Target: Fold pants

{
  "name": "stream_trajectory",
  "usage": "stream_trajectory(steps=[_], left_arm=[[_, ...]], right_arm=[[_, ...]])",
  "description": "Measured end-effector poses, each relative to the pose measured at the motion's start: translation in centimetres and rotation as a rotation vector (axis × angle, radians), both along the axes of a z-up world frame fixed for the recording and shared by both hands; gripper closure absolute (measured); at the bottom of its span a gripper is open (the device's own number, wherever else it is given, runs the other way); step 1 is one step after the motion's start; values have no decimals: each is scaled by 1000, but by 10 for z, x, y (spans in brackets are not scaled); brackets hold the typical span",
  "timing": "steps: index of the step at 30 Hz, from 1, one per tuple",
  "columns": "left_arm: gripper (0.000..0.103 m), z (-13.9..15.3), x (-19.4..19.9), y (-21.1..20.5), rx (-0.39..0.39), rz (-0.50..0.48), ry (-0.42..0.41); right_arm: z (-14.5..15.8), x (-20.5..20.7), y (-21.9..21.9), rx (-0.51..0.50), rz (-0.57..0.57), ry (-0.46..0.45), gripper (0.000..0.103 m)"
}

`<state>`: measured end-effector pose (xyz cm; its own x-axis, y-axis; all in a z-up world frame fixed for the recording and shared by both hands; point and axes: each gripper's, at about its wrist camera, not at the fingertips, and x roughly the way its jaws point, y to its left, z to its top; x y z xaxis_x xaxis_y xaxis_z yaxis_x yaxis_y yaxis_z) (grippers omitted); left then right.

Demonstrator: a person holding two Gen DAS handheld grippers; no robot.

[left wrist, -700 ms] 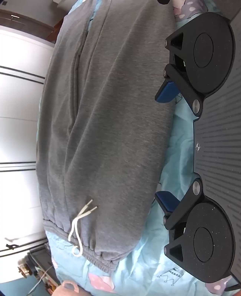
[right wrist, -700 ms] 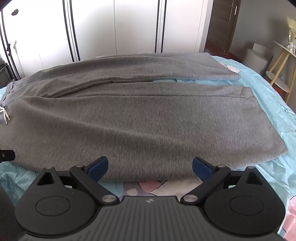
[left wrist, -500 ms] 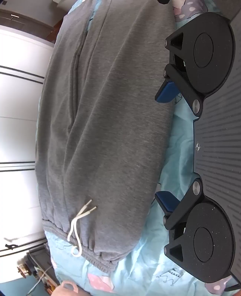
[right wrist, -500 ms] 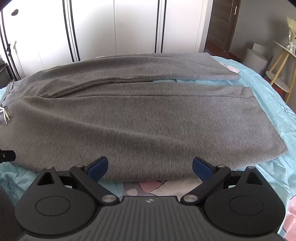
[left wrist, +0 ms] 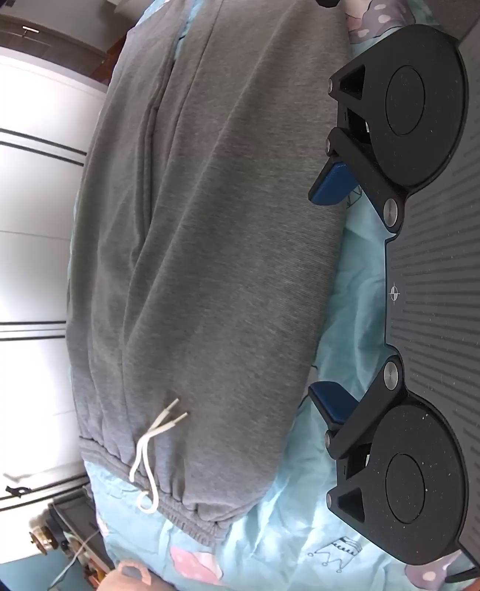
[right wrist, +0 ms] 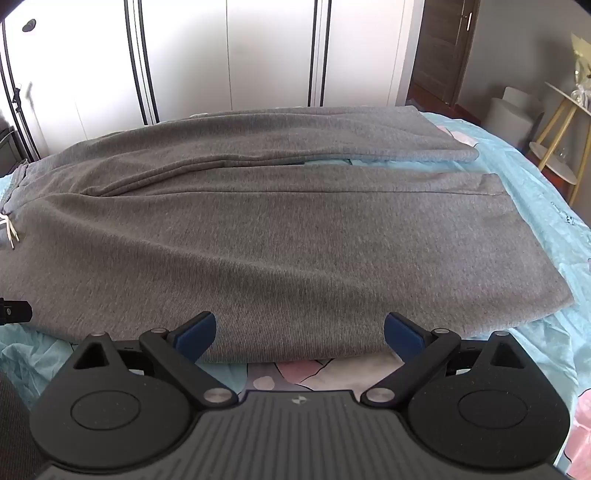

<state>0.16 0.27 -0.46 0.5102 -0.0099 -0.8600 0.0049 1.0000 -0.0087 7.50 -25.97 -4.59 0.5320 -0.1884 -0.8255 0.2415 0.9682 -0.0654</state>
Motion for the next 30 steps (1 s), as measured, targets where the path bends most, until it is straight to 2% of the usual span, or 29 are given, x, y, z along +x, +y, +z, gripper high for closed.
stream_trajectory(steps=[30], left_arm=[[0,-2,3,2,-12,8,22]], right_arm=[[1,-3,-1,0,-7,-10,5]])
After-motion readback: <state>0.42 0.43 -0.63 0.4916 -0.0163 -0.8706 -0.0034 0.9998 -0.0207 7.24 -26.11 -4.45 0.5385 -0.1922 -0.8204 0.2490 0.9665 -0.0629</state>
